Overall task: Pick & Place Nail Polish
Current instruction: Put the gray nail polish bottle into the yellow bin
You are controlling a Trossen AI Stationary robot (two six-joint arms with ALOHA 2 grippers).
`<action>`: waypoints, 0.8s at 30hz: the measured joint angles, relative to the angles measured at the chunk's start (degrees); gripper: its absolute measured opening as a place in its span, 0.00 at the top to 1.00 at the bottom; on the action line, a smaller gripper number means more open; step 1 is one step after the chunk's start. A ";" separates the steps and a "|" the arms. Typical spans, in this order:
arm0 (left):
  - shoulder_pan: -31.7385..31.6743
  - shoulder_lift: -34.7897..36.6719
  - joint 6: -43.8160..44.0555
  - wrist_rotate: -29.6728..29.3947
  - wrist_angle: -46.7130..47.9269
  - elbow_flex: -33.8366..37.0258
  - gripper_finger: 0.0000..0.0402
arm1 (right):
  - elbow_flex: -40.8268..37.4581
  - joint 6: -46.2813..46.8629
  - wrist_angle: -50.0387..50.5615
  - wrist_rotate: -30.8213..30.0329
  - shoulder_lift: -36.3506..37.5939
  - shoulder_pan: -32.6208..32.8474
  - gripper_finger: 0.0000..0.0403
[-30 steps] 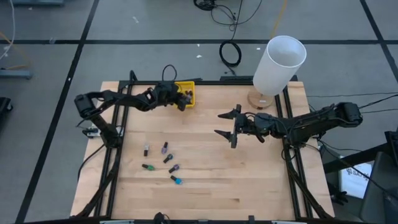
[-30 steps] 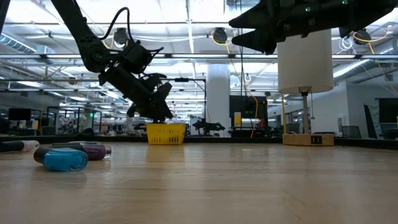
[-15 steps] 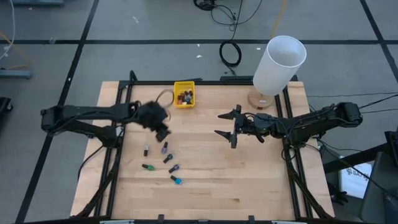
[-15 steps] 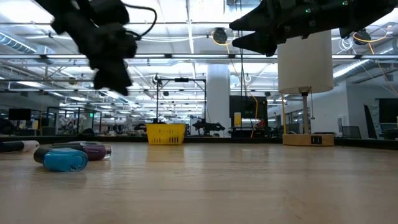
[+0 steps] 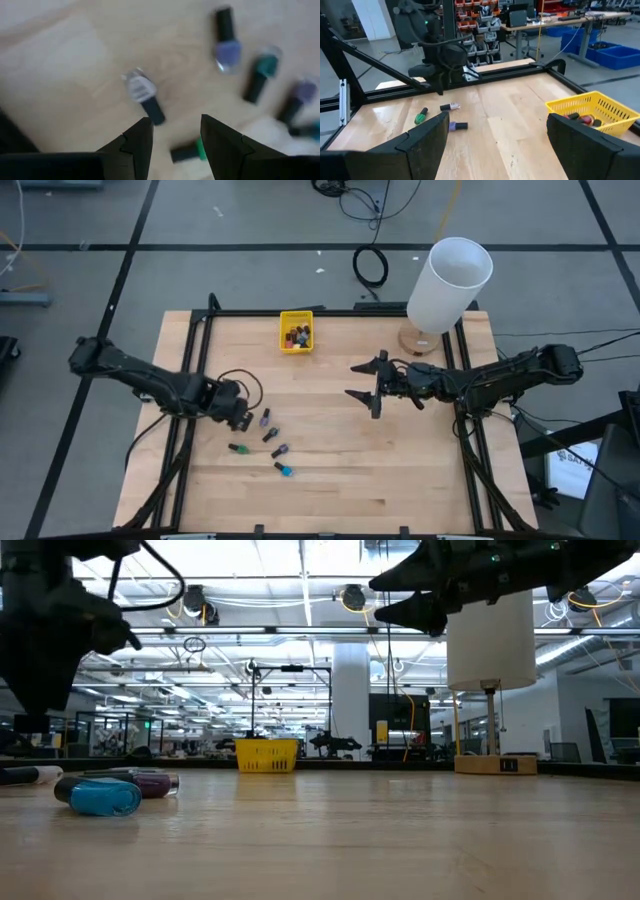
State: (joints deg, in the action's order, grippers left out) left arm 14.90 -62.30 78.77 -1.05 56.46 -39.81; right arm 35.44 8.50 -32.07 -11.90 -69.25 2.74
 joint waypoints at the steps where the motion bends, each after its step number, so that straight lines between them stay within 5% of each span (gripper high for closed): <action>1: 0.66 -0.31 2.33 -1.21 0.45 0.00 0.59 | 0.00 0.44 0.30 0.02 0.00 0.00 0.21; 9: 3.32 -5.09 13.05 -2.25 0.76 0.00 0.59 | -1.70 1.89 -0.84 0.06 0.00 1.60 0.21; 24: 3.89 -15.80 15.84 2.57 0.38 0.00 0.59 | -2.12 -0.19 -3.26 0.04 0.05 3.87 0.21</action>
State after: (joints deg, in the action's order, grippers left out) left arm 18.79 -78.10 94.61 1.51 56.84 -39.81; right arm 33.32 8.32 -35.33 -11.86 -69.20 6.61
